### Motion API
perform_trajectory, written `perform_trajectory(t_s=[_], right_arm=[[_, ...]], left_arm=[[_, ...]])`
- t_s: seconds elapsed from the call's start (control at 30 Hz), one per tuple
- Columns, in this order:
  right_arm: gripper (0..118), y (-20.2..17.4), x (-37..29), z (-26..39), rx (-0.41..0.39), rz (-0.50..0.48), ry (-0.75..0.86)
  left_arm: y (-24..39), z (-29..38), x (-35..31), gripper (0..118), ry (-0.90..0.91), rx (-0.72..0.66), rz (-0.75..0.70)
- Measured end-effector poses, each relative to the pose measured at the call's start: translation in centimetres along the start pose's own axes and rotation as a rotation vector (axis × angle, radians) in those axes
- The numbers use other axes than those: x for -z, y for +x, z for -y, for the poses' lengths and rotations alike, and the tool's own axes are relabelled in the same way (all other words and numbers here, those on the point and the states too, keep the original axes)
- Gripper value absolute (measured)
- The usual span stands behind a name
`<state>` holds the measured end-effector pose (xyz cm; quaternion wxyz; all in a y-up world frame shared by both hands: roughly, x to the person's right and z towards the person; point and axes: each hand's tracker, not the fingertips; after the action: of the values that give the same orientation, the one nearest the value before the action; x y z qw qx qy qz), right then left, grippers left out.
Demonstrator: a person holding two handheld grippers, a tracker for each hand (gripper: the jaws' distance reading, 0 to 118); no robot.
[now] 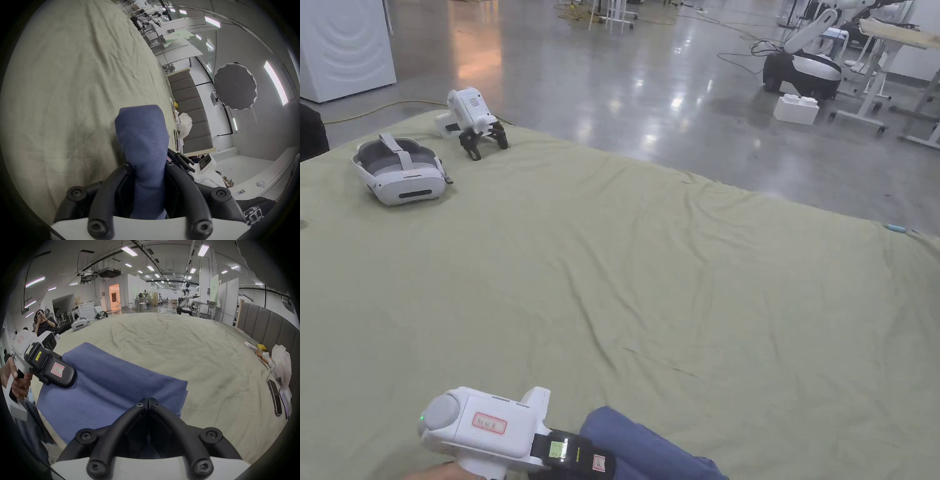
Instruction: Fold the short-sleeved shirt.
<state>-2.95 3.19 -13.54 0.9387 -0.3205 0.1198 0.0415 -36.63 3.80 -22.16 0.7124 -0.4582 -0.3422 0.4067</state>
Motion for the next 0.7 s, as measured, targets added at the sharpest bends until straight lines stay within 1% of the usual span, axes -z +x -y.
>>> perform_trajectory(t_s=[0.13,0.23,0.43,0.57,0.63,0.67,0.7], right_arm=[[0,0.2,-1.8,-2.5,0.017,-0.009,0.090],[0,1.1,-2.9,-5.3,0.013,-0.017,0.146],[0,4.3,-4.3,-10.3,0.008,0.035,0.259],[0,7.3,-4.7,-12.2,0.025,0.094,0.290],[0,8.7,-4.7,-12.6,0.026,0.129,0.291],[0,9.4,-4.7,-12.8,0.032,0.142,0.291],[0,10.0,-4.8,-12.8,0.045,0.158,0.290]], left_arm=[[1.9,-2.1,-3.9,21,0.023,0.043,0.002],[3.0,-3.9,-8.9,21,0.040,0.069,-0.030],[3.8,-6.7,-20.2,21,0.132,0.060,-0.226],[3.9,-8.1,-26.8,21,0.170,0.062,-0.405],[3.7,-8.6,-29.3,21,0.203,0.035,-0.477],[3.5,-8.8,-30.4,21,0.194,0.054,-0.540],[3.1,-8.9,-31.2,21,0.209,0.033,-0.579]])
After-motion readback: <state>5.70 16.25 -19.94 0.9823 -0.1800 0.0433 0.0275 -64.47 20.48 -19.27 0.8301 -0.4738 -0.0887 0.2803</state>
